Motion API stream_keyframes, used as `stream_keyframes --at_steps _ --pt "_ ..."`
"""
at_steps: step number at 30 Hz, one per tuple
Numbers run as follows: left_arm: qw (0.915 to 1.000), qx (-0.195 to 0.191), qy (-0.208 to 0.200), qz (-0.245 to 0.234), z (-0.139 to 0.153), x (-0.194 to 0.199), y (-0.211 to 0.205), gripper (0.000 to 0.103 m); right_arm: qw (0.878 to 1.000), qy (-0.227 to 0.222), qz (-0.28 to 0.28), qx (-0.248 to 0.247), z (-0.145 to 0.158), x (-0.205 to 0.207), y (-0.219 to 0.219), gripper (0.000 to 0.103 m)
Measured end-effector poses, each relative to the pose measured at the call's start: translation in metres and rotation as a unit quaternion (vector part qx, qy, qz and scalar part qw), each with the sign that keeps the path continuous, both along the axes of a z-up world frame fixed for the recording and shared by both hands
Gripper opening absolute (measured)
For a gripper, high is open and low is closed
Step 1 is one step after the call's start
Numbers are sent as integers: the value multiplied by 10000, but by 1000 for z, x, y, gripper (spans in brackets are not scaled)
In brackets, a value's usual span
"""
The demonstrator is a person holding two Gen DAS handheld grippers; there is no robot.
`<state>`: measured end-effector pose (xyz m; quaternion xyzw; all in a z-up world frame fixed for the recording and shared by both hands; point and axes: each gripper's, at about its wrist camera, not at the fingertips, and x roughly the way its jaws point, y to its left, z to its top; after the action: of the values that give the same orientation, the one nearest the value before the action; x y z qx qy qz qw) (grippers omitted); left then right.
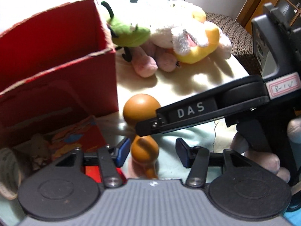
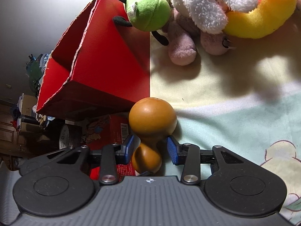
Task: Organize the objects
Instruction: 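Lift the gourd toy with the right gripper toward the red box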
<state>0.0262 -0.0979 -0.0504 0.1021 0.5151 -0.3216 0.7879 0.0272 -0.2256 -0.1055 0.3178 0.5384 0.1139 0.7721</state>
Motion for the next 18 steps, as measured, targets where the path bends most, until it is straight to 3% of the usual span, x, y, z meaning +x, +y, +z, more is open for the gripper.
stream_keyframes --at_steps 6,10,12,18 --pt "9995 128 236 145 -22 15 -9 53 9997 84 104 192 -6 5 -1 44" --pt "9981 -10 574 235 -30 23 -7 49 9993 175 203 245 -10 6 0 44" --pt "9976 3 652 231 -34 22 -8 43 9993 189 232 220 -12 6 0 42" --pt "9980 9 579 250 -29 21 -9 42 9993 135 248 235 -7 -2 -10 31"
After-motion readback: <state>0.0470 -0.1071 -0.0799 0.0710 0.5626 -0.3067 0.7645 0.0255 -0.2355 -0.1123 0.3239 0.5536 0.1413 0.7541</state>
